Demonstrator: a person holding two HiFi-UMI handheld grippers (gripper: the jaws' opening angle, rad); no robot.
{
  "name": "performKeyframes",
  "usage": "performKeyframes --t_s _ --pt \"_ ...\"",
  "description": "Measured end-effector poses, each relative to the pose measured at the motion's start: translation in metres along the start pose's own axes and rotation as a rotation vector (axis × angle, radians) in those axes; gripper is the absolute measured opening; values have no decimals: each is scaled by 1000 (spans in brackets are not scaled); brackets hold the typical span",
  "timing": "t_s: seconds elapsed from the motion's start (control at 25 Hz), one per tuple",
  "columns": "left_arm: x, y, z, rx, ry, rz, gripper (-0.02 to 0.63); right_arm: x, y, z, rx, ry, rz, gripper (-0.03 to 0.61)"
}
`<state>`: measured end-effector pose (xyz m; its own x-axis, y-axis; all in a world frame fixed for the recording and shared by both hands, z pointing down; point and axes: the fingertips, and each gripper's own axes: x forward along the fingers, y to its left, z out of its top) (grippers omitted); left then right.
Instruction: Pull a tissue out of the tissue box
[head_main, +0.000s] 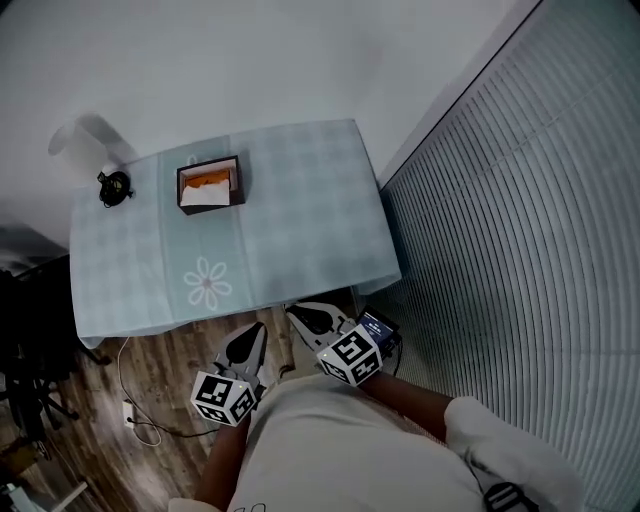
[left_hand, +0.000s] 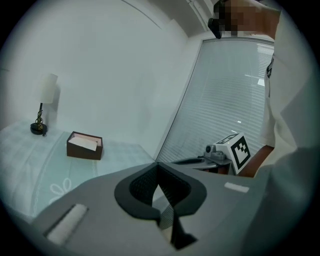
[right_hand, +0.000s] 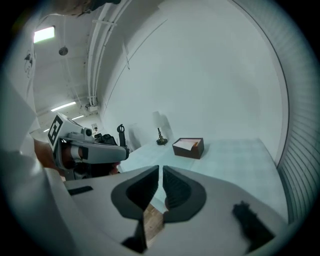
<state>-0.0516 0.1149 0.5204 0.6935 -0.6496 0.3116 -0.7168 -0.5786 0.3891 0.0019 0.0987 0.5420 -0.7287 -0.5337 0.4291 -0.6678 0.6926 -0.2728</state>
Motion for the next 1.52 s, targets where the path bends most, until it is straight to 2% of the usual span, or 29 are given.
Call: performKeyframes --t_s 0.16,0.32,0.44,0.6,0.76,0.96,1.08,1.32,1.44,1.52 --pt "47 31 46 11 1 27 6 32 -52 42 -45 5 40 14" --pt "71 68 77 3 -31 100 6 65 -94 66 -119 32 86 14" --pt "77 96 88 -30 -40 143 6 89 -103 79 -134 47 117 14" --pt "84 124 99 -47 -46 157 6 117 -102 85 -141 54 128 14" --pt "84 154 99 -49 -23 176 6 149 -98 89 -157 84 130 14" --pt "101 227 84 -18 28 246 6 219 -115 93 -300 168 134 14" --pt "115 258 69 -36 51 262 7 254 -125 88 -349 207 127 14" --pt "138 295 53 -20 99 278 6 294 -140 74 -347 264 110 14" --pt "149 315 44 -48 122 294 6 308 -148 68 -348 287 86 15" --pt "155 323 41 -54 137 299 6 317 -153 64 -331 306 71 76"
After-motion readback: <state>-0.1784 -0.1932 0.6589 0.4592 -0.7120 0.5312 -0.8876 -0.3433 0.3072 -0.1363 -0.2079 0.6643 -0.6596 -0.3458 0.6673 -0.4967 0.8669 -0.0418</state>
